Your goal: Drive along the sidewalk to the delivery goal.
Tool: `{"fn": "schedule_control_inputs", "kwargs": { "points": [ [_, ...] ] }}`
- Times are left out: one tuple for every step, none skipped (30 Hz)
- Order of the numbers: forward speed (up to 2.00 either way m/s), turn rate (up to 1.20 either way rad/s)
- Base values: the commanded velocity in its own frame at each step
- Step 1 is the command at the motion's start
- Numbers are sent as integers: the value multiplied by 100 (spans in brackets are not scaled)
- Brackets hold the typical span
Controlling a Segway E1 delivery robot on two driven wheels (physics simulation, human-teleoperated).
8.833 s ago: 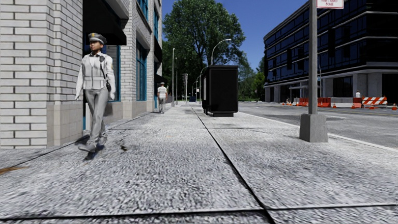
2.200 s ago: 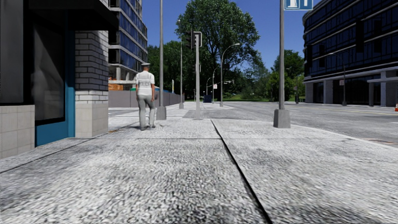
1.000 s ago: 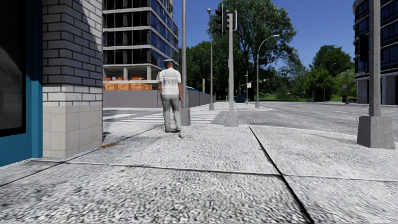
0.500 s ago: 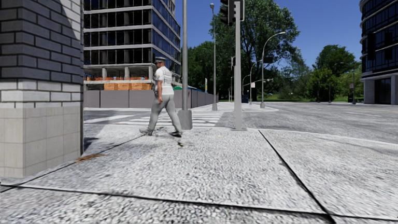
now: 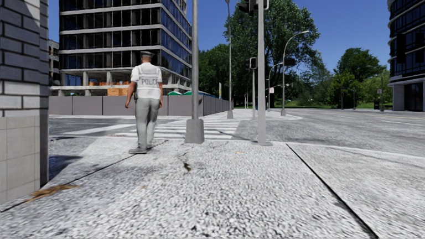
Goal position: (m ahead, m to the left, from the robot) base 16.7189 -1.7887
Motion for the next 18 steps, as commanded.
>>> {"fn": "schedule_control_inputs", "kwargs": {
  "points": [
    [146,5],
    [146,5],
    [146,11],
    [146,21],
    [146,30],
    [146,34],
    [146,39],
    [146,39],
    [146,43],
    [146,45],
    [146,45],
    [146,45],
    [146,7],
    [146,0],
    [146,0],
    [146,0],
    [146,0],
    [146,0]
  ]
}}
